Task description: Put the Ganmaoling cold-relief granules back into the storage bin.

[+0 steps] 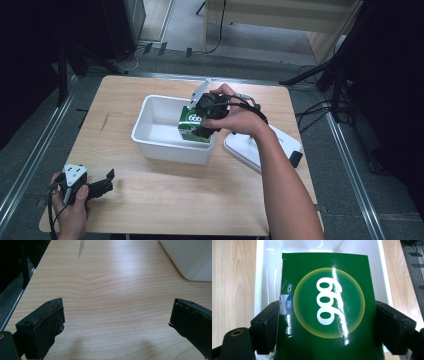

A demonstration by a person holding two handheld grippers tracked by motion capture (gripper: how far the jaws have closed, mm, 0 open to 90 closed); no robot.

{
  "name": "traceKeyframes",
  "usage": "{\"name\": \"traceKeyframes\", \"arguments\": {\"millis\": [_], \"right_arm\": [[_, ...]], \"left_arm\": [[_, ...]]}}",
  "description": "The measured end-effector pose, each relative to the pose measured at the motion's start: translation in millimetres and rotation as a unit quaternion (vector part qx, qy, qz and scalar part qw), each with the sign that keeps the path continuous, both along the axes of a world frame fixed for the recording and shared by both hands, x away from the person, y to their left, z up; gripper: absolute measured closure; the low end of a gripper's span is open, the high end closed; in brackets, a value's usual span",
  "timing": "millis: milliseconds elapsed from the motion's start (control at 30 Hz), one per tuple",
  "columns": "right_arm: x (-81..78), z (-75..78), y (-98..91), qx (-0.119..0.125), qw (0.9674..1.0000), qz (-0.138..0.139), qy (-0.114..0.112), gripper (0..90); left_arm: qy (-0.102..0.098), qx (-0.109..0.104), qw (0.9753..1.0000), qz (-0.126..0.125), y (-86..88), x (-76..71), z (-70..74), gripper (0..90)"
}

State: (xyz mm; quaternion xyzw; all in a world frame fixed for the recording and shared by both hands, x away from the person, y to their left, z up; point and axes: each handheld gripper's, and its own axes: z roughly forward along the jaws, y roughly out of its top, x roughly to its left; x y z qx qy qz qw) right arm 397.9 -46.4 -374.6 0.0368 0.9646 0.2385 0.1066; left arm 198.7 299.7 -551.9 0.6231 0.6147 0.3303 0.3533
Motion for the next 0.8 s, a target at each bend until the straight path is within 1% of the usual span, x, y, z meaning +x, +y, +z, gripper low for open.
{"name": "traceKeyframes", "arguments": {"millis": [100, 200, 267, 367, 433, 500, 600, 733, 767, 800], "right_arm": [[0.9, -4.0, 0.1, 0.001, 1.0, 0.0, 0.002, 16.0], [1.5, -8.6, 1.0, -0.003, 1.0, 0.004, 0.005, 16.0], [2.4, -12.2, 1.5, -0.006, 1.0, 0.007, 0.002, 16.0], [4.1, -17.8, 2.0, -0.008, 0.9999, 0.011, 0.004, 15.9], [4.4, -22.1, 2.4, -0.012, 0.9999, 0.008, 0.005, 15.9], [5.9, -26.5, 3.4, -0.015, 0.9998, 0.013, 0.005, 15.9], [6.9, -30.3, 4.7, -0.02, 0.9997, 0.012, 0.007, 15.8], [8.5, -34.9, 7.5, -0.029, 0.9994, 0.02, 0.007, 15.7], [8.0, -35.9, 8.2, -0.033, 0.9993, 0.016, 0.012, 15.7], [8.2, -36.9, 8.9, -0.035, 0.9991, 0.018, 0.014, 15.7]], "left_arm": [[0.001, 0.0, 1.0, -0.001, 0.1, 0.1, 0.0, 0.3], [0.0, 0.0, 1.0, 0.0, 0.0, 0.0, 0.0, 0.2], [0.0, 0.0, 1.0, 0.0, 0.1, 0.0, 0.0, 0.3], [0.0, 0.0, 1.0, -0.001, 0.2, 0.0, 0.0, 0.3], [0.001, 0.0, 1.0, -0.001, 0.4, 0.0, 0.1, 0.2], [0.001, -0.001, 1.0, -0.001, 0.3, 0.0, 0.1, 0.3], [0.001, -0.001, 1.0, -0.001, 0.4, 0.0, 0.1, 0.3], [0.001, -0.001, 1.0, -0.001, 0.4, 0.0, 0.0, 0.3], [0.001, -0.001, 1.0, -0.001, 0.3, 0.0, 0.0, 0.3], [0.001, -0.001, 1.0, -0.001, 0.4, 0.1, 0.0, 0.3]]}}
